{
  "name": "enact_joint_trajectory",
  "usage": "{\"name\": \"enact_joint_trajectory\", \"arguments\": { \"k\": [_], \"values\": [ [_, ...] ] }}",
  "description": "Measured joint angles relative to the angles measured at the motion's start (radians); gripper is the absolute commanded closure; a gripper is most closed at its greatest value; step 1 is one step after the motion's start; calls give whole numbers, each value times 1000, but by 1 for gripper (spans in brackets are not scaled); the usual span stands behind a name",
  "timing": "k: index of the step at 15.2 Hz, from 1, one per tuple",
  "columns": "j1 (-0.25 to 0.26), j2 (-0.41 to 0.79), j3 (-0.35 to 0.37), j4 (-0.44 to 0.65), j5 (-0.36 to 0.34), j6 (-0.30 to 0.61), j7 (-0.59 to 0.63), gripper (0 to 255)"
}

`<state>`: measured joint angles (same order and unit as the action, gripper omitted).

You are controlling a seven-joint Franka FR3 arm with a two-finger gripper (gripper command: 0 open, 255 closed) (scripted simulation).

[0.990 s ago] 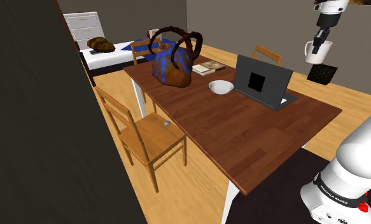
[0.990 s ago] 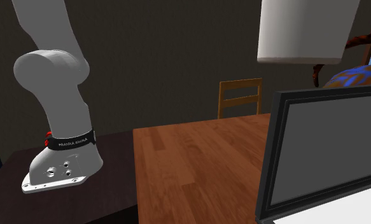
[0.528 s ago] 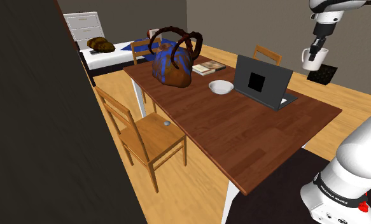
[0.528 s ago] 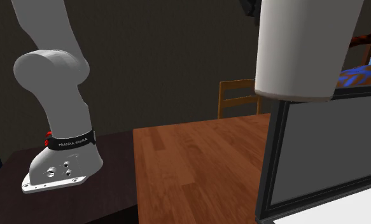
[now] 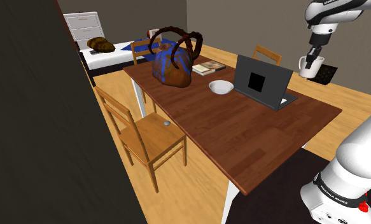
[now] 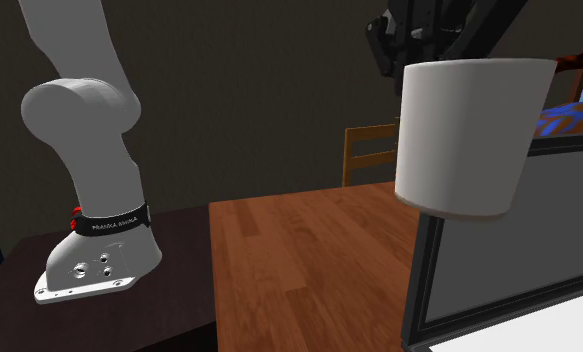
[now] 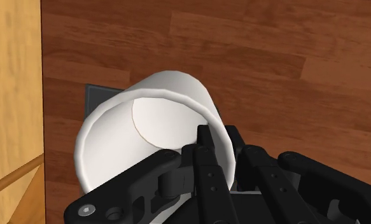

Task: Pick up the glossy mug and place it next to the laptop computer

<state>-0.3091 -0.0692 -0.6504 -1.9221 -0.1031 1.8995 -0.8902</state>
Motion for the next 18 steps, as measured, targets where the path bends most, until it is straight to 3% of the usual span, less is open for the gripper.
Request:
{"name": "enact_joint_trajectory", "arguments": {
  "k": [18],
  "values": [
    [-8,77,-13,-175,44,238,-22,255]
  ]
}}
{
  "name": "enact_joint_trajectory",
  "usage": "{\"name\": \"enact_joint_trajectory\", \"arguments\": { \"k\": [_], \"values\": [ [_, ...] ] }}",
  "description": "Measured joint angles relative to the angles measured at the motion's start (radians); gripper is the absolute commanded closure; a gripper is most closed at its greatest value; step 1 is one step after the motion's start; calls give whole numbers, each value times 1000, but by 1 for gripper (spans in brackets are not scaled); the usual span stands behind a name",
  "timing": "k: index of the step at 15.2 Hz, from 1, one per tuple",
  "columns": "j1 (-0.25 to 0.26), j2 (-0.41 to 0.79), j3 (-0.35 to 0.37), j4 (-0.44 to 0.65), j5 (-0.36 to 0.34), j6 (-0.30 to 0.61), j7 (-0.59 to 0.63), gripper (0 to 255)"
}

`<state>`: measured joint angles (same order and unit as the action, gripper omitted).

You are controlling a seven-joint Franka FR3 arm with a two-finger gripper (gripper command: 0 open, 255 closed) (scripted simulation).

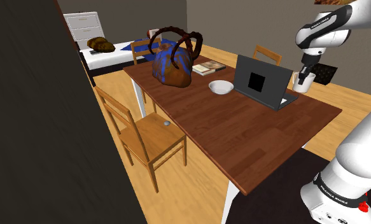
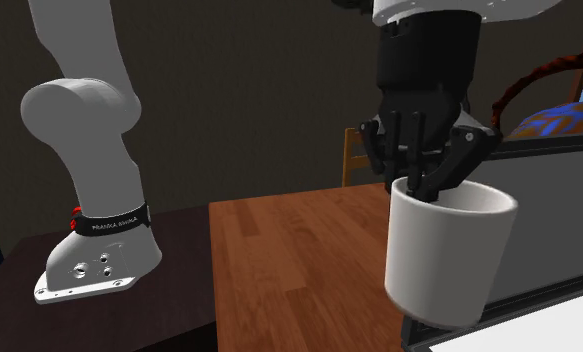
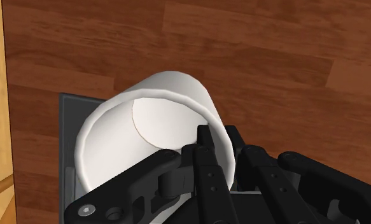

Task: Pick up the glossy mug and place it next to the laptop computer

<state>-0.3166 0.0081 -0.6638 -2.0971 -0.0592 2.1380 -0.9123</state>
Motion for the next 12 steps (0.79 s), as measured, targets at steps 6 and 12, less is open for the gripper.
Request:
{"name": "enact_joint_trajectory", "arguments": {
  "k": [6,12],
  "values": [
    [-4,35,-2,-50,24,78,-15,255],
    [-10,88,2,-84,65,155,-40,255]
  ]
}}
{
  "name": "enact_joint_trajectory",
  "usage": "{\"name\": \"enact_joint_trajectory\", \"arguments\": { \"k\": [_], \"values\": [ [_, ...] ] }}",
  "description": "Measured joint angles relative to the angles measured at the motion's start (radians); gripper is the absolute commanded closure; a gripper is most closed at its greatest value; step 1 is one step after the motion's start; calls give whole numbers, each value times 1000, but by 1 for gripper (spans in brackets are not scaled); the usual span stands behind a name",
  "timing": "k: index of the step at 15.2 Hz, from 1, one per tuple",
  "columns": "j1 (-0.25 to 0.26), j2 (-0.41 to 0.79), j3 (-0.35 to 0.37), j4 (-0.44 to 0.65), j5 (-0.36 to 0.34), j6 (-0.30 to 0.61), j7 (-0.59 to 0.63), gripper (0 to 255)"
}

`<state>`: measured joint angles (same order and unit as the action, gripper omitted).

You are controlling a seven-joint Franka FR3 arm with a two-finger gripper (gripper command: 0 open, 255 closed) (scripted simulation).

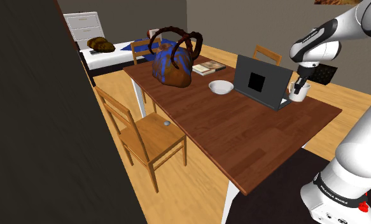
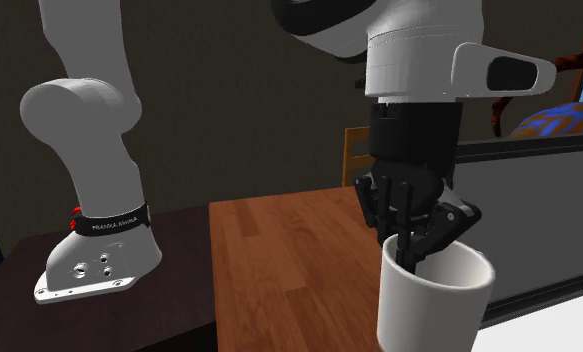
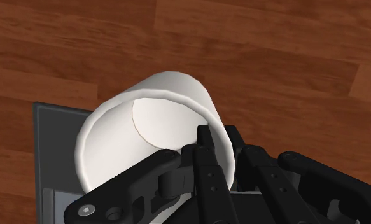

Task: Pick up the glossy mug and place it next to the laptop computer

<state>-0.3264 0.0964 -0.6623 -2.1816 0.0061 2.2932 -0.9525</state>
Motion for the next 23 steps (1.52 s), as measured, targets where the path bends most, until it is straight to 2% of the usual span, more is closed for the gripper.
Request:
{"name": "enact_joint_trajectory", "arguments": {
  "k": [16,22,23],
  "values": [
    [-46,174,50,-56,156,195,-103,255],
    [-49,182,55,-57,165,204,-107,255],
    [-49,182,55,-57,165,204,-107,0]
  ]
}}
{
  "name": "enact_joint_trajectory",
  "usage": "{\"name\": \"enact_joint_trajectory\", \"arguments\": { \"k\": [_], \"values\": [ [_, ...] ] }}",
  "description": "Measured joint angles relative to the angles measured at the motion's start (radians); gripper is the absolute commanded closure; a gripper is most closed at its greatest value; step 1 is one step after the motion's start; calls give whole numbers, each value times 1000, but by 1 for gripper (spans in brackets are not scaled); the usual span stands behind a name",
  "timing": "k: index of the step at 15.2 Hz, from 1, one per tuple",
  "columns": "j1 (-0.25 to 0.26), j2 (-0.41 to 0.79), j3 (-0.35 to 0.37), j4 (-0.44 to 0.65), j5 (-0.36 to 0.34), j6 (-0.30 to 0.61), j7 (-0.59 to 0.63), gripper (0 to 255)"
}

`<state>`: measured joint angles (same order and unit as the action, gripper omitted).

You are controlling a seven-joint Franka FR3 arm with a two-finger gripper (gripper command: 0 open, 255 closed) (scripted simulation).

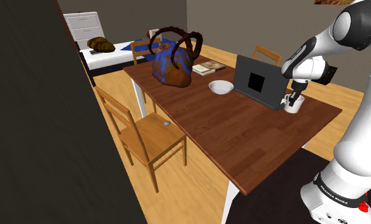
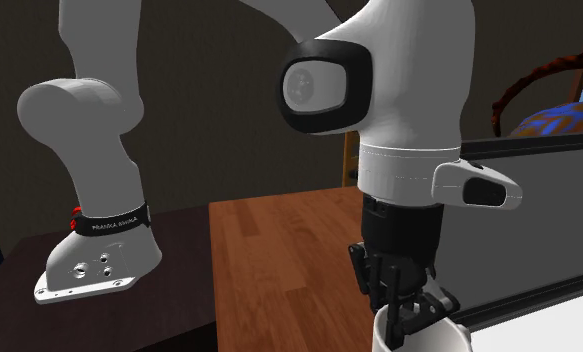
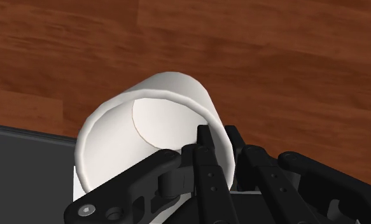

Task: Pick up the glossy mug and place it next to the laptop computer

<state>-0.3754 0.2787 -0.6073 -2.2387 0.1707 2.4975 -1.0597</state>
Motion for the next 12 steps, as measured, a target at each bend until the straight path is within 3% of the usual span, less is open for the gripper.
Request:
{"name": "enact_joint_trajectory", "arguments": {
  "k": [6,12],
  "values": [
    [0,0,0,0,0,0,0,0],
    [39,-108,-44,13,-99,-100,66,0]
  ]
}}
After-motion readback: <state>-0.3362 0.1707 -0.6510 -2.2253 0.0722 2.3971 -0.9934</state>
